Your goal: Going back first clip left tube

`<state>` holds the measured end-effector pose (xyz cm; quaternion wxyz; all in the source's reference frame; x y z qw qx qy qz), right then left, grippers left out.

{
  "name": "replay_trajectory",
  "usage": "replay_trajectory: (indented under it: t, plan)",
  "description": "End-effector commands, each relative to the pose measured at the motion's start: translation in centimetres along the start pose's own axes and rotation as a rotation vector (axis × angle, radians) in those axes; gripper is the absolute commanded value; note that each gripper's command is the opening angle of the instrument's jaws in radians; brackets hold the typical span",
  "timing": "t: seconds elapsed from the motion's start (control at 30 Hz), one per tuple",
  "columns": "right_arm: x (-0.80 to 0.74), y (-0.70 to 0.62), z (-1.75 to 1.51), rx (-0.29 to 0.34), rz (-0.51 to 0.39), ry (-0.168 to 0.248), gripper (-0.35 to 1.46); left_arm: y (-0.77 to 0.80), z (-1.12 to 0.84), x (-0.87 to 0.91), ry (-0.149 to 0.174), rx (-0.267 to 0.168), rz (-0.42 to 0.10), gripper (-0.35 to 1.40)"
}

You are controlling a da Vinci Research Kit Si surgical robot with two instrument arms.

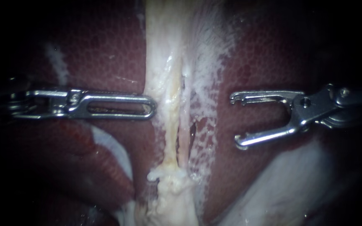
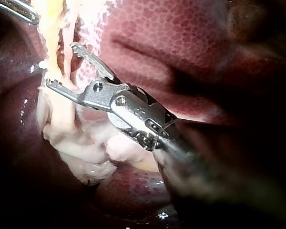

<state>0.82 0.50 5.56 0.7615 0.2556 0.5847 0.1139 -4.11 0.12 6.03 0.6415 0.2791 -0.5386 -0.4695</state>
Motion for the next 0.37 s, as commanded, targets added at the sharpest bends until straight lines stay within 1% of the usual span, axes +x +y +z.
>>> replay_trajectory:
  t: [0.03,0.37]
  plan:
    - [0.0,0.0,0.0,0.0,0.0,0.0,0.6,0.0,0.0,0.01,0.0,0.0,0.001,-0.35]
    - [-0.01,0.0,0.0,0.0,0.0,0.0,0.6,0.0,0.01,0.02,0.001,0.002,0.002,-0.35]
